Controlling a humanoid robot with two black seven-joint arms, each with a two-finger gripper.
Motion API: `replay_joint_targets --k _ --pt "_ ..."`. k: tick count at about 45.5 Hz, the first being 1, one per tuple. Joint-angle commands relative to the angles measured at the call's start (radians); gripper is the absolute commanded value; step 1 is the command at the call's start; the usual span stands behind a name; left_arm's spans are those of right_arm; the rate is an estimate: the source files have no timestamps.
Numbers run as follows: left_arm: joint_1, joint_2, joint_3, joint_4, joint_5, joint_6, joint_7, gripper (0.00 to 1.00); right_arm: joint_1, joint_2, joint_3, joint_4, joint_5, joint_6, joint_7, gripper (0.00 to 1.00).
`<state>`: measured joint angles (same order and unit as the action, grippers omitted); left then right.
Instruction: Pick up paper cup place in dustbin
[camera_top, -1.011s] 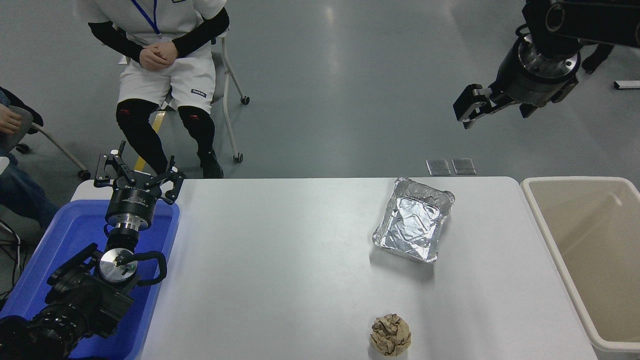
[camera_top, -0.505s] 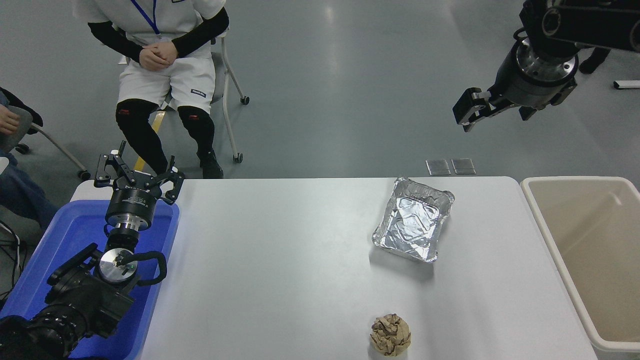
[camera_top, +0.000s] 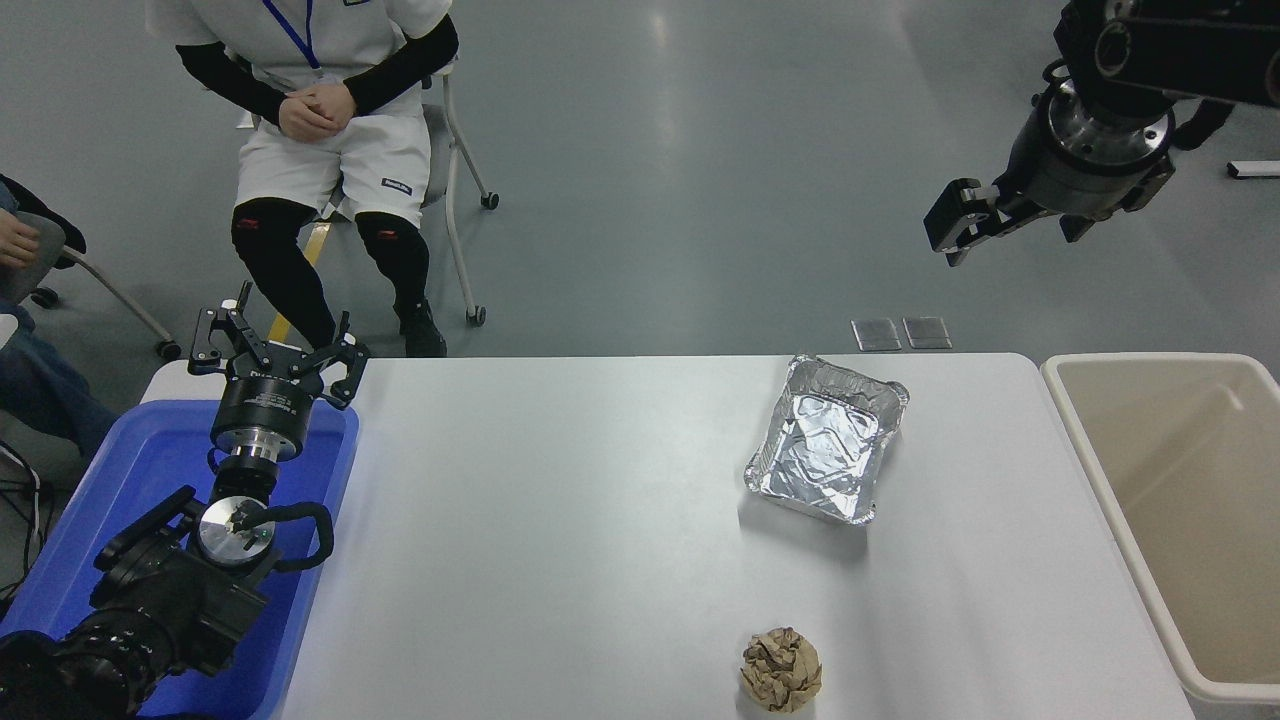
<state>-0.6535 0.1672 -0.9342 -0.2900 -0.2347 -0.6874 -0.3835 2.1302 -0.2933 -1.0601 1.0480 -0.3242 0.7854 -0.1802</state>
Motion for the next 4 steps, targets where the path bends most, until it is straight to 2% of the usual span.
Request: replay_joint_targets --k 1,4 --pt "0.000 0.000 0.000 0.000 0.000 0.000 0.000 0.99 0.007 0.003 -0.017 0.000 0.093 0.000 0.004 1.00" --pt "0.000 0.000 0.000 0.000 0.000 0.000 0.000 0.99 0.008 0.002 -0.017 0.000 0.105 0.000 0.004 1.00"
